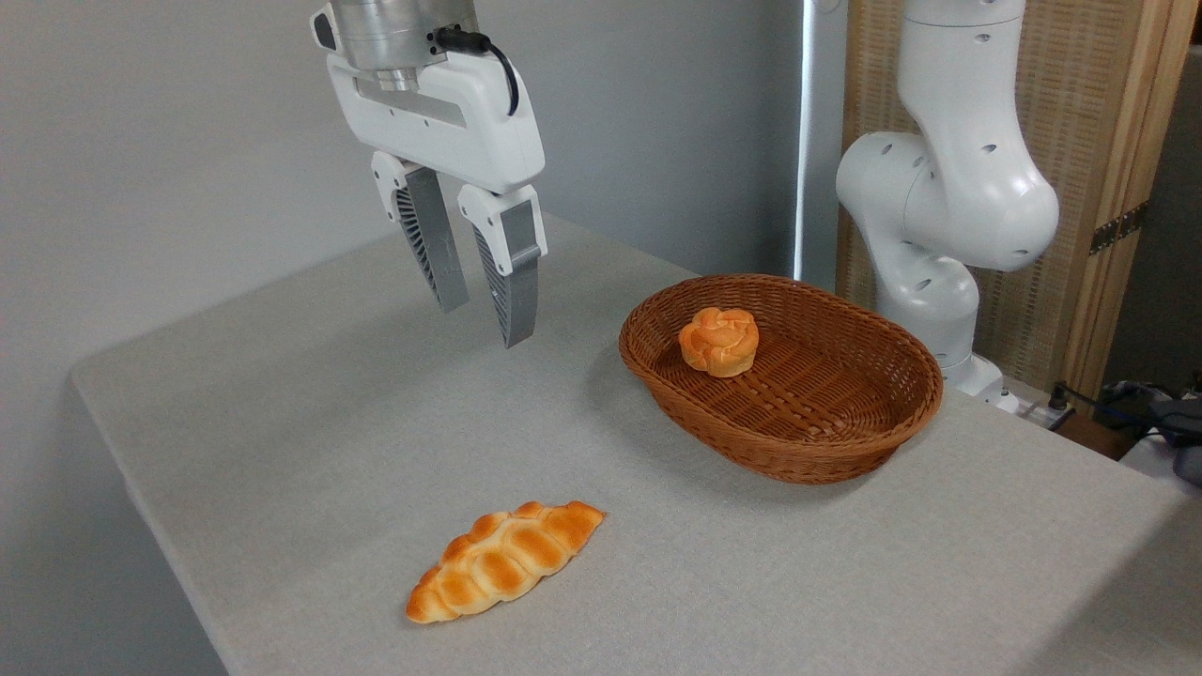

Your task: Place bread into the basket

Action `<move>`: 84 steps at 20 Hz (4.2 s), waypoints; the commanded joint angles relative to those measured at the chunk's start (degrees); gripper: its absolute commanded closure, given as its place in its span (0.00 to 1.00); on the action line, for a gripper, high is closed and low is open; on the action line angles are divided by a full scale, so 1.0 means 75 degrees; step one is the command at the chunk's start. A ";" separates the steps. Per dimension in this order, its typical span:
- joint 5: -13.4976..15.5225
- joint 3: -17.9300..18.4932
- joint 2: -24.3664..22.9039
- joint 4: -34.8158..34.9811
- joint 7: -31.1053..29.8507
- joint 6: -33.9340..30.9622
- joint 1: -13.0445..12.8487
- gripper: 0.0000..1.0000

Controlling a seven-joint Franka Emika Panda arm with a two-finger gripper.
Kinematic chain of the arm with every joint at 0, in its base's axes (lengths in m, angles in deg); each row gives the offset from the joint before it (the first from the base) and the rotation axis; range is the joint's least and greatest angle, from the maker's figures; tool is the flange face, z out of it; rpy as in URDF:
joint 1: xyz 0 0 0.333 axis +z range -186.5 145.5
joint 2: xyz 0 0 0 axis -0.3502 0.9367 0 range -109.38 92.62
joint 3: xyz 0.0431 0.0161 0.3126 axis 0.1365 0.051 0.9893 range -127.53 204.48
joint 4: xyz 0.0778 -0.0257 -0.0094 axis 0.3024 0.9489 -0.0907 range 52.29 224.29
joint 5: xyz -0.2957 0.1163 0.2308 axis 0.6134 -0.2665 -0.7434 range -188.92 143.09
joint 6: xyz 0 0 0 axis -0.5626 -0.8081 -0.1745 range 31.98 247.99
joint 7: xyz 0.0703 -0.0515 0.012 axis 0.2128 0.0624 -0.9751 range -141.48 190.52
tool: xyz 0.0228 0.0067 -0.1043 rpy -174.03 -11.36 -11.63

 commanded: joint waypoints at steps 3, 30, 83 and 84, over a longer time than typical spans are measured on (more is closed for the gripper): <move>0.0012 -0.0086 0.0022 -0.0014 0.0010 0.0025 0.0085 0.00; -0.0140 0.0019 -0.0364 0.2387 -0.0260 0.2776 0.0260 0.00; -0.0703 -0.0086 0.0608 0.3842 0.0338 0.5638 0.0308 0.21; -0.0703 -0.0086 0.0608 0.3853 0.0338 0.5638 0.0308 0.27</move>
